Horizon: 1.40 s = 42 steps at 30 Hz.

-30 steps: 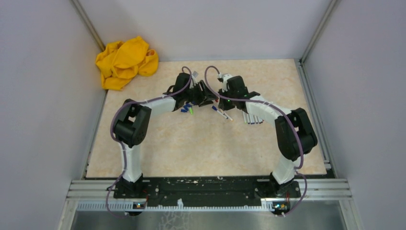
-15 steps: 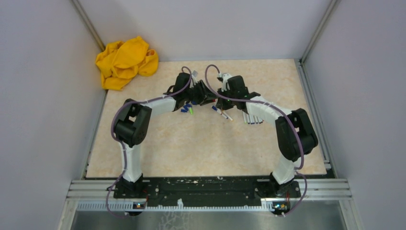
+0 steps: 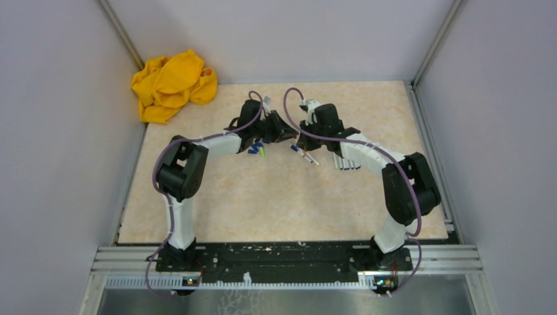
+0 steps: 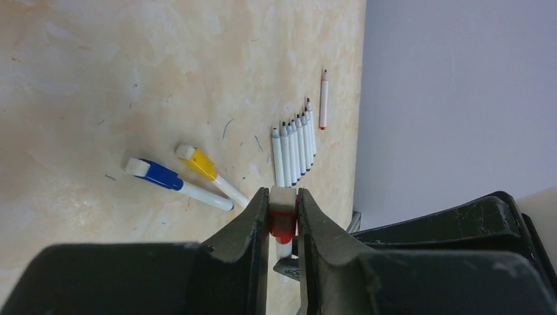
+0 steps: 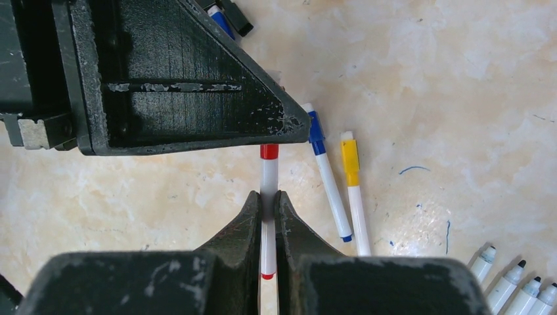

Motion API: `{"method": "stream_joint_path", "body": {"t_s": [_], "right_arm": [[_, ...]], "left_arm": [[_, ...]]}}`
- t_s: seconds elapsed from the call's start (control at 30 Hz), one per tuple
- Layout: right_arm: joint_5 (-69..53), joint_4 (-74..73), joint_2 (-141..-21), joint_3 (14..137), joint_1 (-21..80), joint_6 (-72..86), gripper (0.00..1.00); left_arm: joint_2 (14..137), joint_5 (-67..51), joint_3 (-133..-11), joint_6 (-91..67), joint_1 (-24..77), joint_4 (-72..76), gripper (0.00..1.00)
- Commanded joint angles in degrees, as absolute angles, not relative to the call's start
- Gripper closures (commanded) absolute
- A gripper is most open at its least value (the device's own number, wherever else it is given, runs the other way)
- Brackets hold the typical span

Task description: Open the pen caps

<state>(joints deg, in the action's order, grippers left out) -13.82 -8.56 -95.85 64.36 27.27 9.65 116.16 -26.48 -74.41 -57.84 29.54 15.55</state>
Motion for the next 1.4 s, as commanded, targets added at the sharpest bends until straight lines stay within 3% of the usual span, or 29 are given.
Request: {"method": "stream_joint_path", "body": {"t_s": [0.0, 0.07, 0.17, 0.3, 0.4, 0.9, 1.0, 1.1, 1.37], "right_arm": [[-15.39, -5.87, -92.31, 63.92, 27.59, 10.16, 1.0], [-15.32, -5.58, -92.27, 63.62, 27.6, 10.22, 1.0], [-14.96, -4.9, -92.29, 63.29, 27.64, 10.41, 1.0], [-15.14, -4.18, -92.54, 63.57, 27.64, 10.8, 0.86], [-15.2, -4.31, -93.27, 64.31, 27.69, 10.81, 0.8], [-16.05, -2.33, -96.49, 65.12, 27.64, 11.66, 0.77], [-16.46, -1.73, -97.38, 65.29, 27.64, 11.97, 0.8], [-16.91, -1.49, -97.94, 64.91, 27.82, 12.12, 1.0], [-15.0, -1.15, -95.2, 59.42, 28.91, 12.49, 1.0]], "left_arm": [[116.65, -26.23, -73.65, -58.43, 29.79, 17.33, 0.93], [116.39, -26.19, -73.48, -58.36, 29.79, 17.29, 1.0], [115.5, -26.0, -72.95, -58.07, 29.78, 17.31, 1.0], [114.22, -25.83, -72.17, -58.1, 29.79, 17.38, 1.0], [113.81, -26.76, -72.16, -58.42, 29.78, 17.4, 1.0], [111.91, -27.76, -72.16, -59.76, 29.83, 18.0, 1.0], [111.84, -27.68, -72.16, -60.02, 29.95, 17.97, 1.0], [111.52, -26.43, -72.33, -60.12, 29.88, 17.76, 1.0], [112.45, -9.67, -78.0, -57.26, 26.41, 10.62, 1.0]]}}
